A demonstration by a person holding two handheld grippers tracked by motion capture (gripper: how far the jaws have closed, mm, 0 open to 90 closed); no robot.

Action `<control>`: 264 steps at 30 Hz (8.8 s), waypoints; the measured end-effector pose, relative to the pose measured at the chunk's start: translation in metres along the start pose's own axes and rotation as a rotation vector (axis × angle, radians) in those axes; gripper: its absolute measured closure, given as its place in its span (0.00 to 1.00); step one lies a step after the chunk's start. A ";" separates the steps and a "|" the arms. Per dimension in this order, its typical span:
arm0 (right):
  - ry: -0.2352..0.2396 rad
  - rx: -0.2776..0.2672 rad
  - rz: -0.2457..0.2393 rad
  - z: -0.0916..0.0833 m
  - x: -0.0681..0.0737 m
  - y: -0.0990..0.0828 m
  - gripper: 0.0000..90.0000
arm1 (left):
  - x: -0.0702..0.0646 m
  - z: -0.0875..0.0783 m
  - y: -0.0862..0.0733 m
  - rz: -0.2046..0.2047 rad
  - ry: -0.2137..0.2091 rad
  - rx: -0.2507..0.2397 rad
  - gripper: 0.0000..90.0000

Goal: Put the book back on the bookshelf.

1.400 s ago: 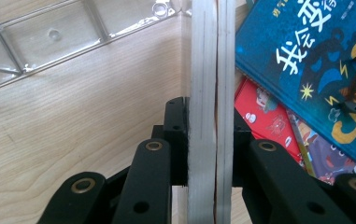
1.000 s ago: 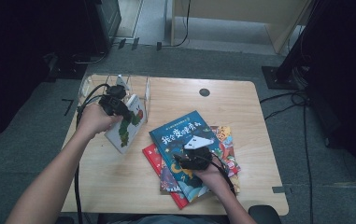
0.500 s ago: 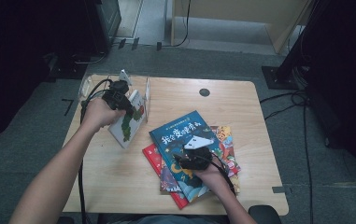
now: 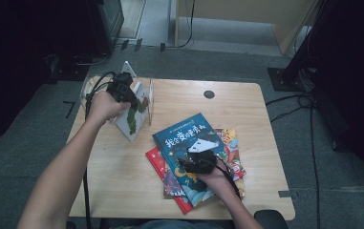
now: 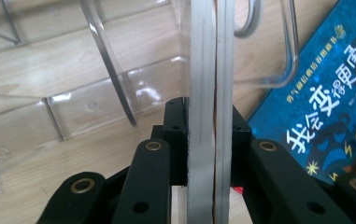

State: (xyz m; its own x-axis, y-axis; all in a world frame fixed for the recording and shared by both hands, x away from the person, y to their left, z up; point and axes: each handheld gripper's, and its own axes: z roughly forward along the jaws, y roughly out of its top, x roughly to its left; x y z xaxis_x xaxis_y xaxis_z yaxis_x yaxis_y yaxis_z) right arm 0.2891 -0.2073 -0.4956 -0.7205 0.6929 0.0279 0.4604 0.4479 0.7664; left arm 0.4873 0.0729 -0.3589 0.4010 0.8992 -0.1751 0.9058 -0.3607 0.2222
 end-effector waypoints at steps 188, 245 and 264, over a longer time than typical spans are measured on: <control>-0.192 -0.031 0.262 -0.126 -0.042 -0.105 0.92 | -0.049 0.071 -0.107 0.308 -0.334 -0.262 0.90; -0.208 0.009 0.319 -0.114 -0.090 -0.101 1.00 | -0.007 0.081 -0.125 0.148 -0.181 -0.325 0.92; -0.188 -0.002 0.321 -0.099 -0.112 -0.087 1.00 | -0.006 0.102 -0.130 0.133 -0.153 -0.272 0.98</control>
State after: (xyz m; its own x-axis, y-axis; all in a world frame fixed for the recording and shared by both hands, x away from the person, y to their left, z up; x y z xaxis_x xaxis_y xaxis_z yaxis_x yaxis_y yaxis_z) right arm 0.2789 -0.3798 -0.5020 -0.4314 0.8898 0.1488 0.6462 0.1897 0.7392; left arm 0.3806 0.0893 -0.4846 0.5477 0.7936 -0.2651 0.7831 -0.3746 0.4965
